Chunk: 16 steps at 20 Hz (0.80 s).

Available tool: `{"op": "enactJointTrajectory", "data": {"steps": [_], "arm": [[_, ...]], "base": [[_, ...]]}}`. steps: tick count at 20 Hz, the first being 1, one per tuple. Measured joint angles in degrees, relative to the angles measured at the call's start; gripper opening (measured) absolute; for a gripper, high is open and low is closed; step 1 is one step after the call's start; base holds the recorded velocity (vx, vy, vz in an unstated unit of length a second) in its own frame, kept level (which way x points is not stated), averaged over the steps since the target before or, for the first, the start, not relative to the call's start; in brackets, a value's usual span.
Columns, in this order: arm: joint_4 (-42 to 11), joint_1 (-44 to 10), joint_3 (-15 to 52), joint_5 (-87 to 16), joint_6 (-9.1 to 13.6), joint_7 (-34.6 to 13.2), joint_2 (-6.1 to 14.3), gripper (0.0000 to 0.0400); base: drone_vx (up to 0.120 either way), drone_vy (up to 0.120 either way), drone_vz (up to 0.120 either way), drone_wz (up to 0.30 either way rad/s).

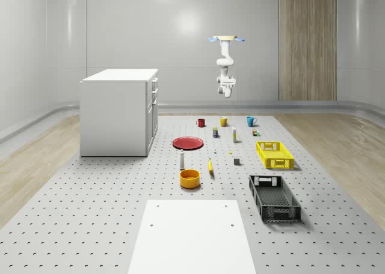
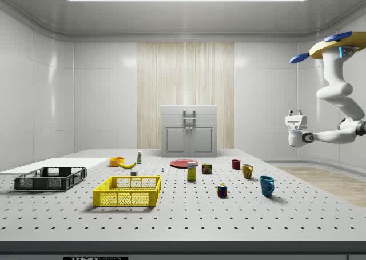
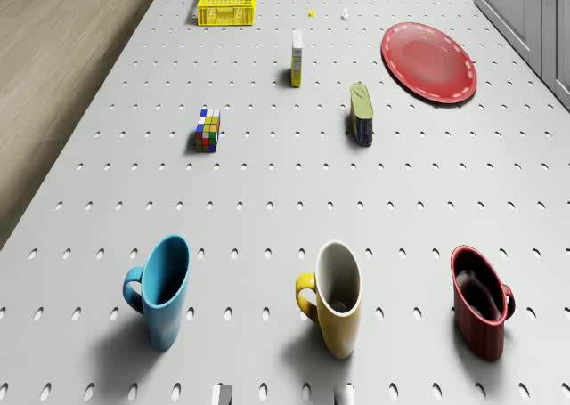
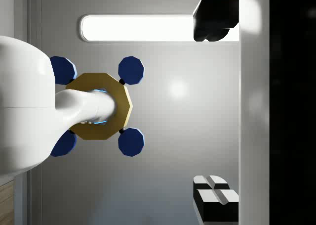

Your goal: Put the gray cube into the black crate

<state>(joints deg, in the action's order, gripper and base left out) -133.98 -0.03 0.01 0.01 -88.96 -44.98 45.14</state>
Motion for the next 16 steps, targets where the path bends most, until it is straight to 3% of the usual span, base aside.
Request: {"op": "enactJointTrajectory", "data": {"steps": [7, 16], "arm": [[8.55, -0.18, 0.09, 0.07, 6.37, 0.10, -1.86, 0.0400], [15.63, -0.30, 0.17, 0.11, 10.41, 0.15, -4.50, 0.0400]], "base": [[0.000, 0.000, 0.000, 0.000], [0.120, 0.000, 0.000, 0.000]]}}
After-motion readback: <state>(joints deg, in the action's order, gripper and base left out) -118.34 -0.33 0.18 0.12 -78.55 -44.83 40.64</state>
